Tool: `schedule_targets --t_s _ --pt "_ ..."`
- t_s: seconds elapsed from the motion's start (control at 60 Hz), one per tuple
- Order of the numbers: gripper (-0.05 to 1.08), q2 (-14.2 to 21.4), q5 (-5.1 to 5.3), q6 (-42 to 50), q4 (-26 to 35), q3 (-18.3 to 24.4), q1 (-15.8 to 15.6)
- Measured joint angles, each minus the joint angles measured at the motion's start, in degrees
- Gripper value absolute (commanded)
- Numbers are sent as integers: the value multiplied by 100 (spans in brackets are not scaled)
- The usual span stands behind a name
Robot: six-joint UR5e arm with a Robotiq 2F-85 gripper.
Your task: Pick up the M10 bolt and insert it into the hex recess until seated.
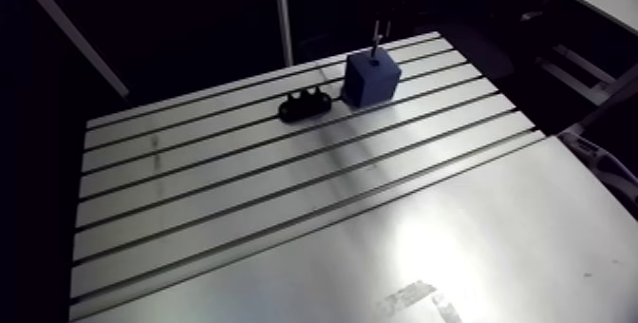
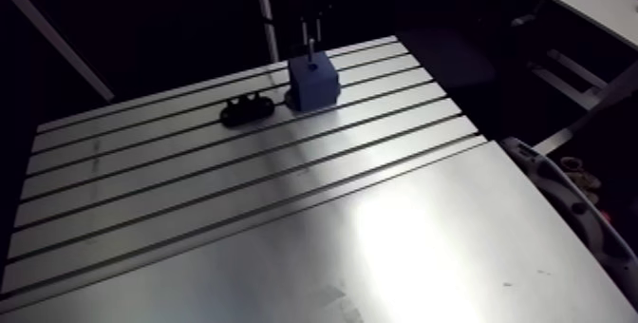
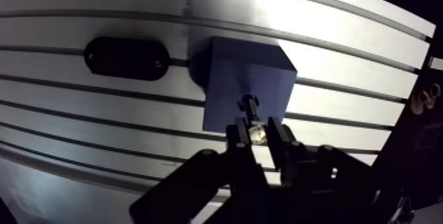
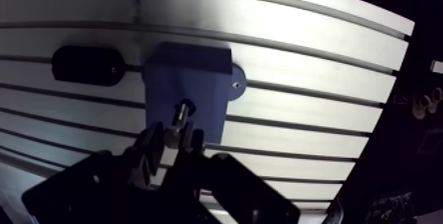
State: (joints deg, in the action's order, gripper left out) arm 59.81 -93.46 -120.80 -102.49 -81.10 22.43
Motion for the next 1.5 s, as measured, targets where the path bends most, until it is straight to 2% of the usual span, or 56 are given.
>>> schedule_targets --t_s 1.5 --pt "94 0 -19 -35 -20 -102 22"
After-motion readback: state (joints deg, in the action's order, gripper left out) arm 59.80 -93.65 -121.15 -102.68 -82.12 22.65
